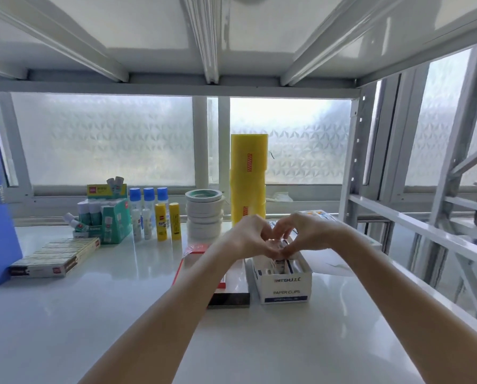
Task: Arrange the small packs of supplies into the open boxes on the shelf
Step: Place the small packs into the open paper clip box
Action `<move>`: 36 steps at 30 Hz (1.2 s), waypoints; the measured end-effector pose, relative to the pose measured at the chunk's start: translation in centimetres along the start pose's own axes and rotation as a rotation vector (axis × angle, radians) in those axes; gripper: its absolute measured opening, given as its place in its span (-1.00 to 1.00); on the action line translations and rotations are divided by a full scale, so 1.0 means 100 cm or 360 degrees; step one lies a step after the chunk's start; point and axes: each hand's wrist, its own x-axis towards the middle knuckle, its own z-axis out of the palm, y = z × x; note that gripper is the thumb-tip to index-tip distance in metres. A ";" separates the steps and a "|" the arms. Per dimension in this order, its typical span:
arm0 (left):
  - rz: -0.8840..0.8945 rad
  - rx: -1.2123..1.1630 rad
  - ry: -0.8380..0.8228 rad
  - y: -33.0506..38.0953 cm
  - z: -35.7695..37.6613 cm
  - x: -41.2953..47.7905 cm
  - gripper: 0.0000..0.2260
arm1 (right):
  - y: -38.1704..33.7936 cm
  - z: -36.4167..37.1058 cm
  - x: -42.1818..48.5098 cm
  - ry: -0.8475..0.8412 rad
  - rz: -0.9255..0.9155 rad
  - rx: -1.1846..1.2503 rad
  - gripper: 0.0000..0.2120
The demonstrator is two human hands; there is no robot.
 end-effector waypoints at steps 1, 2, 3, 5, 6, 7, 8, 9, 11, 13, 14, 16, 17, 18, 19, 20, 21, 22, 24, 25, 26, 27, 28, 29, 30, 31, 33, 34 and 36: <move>0.0020 0.0010 0.0010 -0.001 -0.001 0.000 -0.58 | 0.003 0.001 0.000 0.0026 -0.0019 0.0078 -0.54; 0.0037 0.0024 0.0015 -0.002 -0.003 0.000 -0.57 | 0.005 0.001 0.000 0.0053 -0.0032 0.0176 -0.50; 0.0049 0.0036 0.0011 -0.002 -0.004 0.000 -0.56 | 0.005 0.002 -0.001 0.0079 -0.0041 0.0271 -0.47; 0.0063 0.0009 -0.0015 -0.004 -0.007 -0.001 -0.57 | 0.004 0.003 -0.002 0.0126 -0.0065 0.0376 -0.44; 0.0067 -0.0026 -0.0027 -0.004 -0.009 -0.001 -0.57 | 0.003 0.004 -0.001 0.0152 -0.0083 0.0387 -0.43; 0.0064 -0.0060 -0.0045 -0.005 -0.011 -0.001 -0.57 | 0.002 0.006 0.001 0.0178 -0.0099 0.0386 -0.43; 0.0052 -0.0079 -0.0066 -0.005 -0.012 -0.001 -0.57 | 0.001 0.008 0.001 0.0199 -0.0109 0.0376 -0.43; 0.0040 -0.0078 -0.0079 -0.007 -0.013 -0.001 -0.57 | 0.001 0.009 0.002 0.0214 -0.0117 0.0362 -0.43; -0.0002 -0.0017 -0.0074 -0.009 -0.015 -0.002 -0.57 | 0.001 0.007 0.001 0.0252 -0.0130 0.0301 -0.42; -0.0032 0.0076 -0.0065 -0.013 -0.017 -0.001 -0.61 | 0.001 0.002 -0.003 0.0309 -0.0125 0.0196 -0.43; -0.0037 0.0115 -0.0060 -0.013 -0.018 -0.002 -0.61 | 0.001 -0.001 -0.006 0.0315 -0.0101 0.0136 -0.46; -0.0062 0.0174 -0.0026 -0.011 -0.019 -0.002 -0.66 | 0.002 -0.003 -0.011 0.0277 -0.0036 0.0034 -0.56; -0.0066 0.0215 -0.0005 -0.009 -0.019 -0.003 -0.68 | 0.002 -0.002 -0.013 0.0250 -0.0008 0.0010 -0.61; -0.0079 0.0248 0.0011 -0.007 -0.019 -0.004 -0.59 | 0.002 -0.001 -0.015 0.0233 0.0012 -0.0003 -0.65; -0.0089 0.0293 0.0030 -0.005 -0.019 -0.005 -0.52 | 0.001 0.000 -0.016 0.0230 0.0028 -0.0011 -0.69; -0.0109 0.0322 0.0040 -0.004 -0.019 -0.005 -0.48 | 0.000 0.001 -0.016 0.0234 0.0040 -0.0016 -0.71; -0.0115 0.0339 0.0045 -0.003 -0.018 -0.005 -0.46 | 0.000 0.000 -0.016 0.0241 0.0049 -0.0024 -0.72; -0.0136 0.0346 0.0025 -0.003 -0.016 -0.005 -0.46 | -0.001 0.001 -0.016 0.0241 0.0063 -0.0037 -0.72; -0.0164 0.0386 -0.0020 -0.002 -0.013 -0.006 -0.49 | -0.003 0.002 -0.016 0.0237 0.0089 -0.0071 -0.72; -0.0174 0.0411 -0.0035 -0.002 -0.011 -0.006 -0.53 | -0.003 0.003 -0.017 0.0234 0.0099 -0.0086 -0.72; -0.0188 0.0428 -0.0043 -0.003 -0.008 -0.007 -0.57 | -0.004 0.003 -0.017 0.0228 0.0102 -0.0099 -0.73; -0.0200 0.0439 -0.0052 -0.003 -0.006 -0.007 -0.60 | -0.004 0.004 -0.017 0.0219 0.0104 -0.0112 -0.74; -0.0213 0.0455 -0.0062 -0.003 -0.005 -0.007 -0.64 | -0.005 0.004 -0.017 0.0210 0.0106 -0.0121 -0.75; -0.0222 0.0473 -0.0070 -0.003 -0.004 -0.006 -0.66 | -0.006 0.004 -0.018 0.0204 0.0109 -0.0125 -0.76; -0.0228 0.0491 -0.0070 -0.004 -0.003 -0.005 -0.69 | -0.006 0.005 -0.017 0.0199 0.0111 -0.0123 -0.77; -0.0229 0.0508 -0.0061 -0.005 -0.002 -0.004 -0.70 | -0.007 0.005 -0.017 0.0194 0.0110 -0.0115 -0.78; -0.0221 0.0523 -0.0042 -0.006 0.000 -0.001 -0.69 | -0.006 0.006 -0.016 0.0175 0.0102 -0.0096 -0.79; -0.0217 0.0530 -0.0028 -0.007 0.002 0.000 -0.68 | -0.005 0.006 -0.016 0.0166 0.0101 -0.0091 -0.80; -0.0215 0.0556 -0.0018 -0.009 0.004 0.002 -0.66 | -0.004 0.006 -0.016 0.0153 0.0113 -0.0078 -0.82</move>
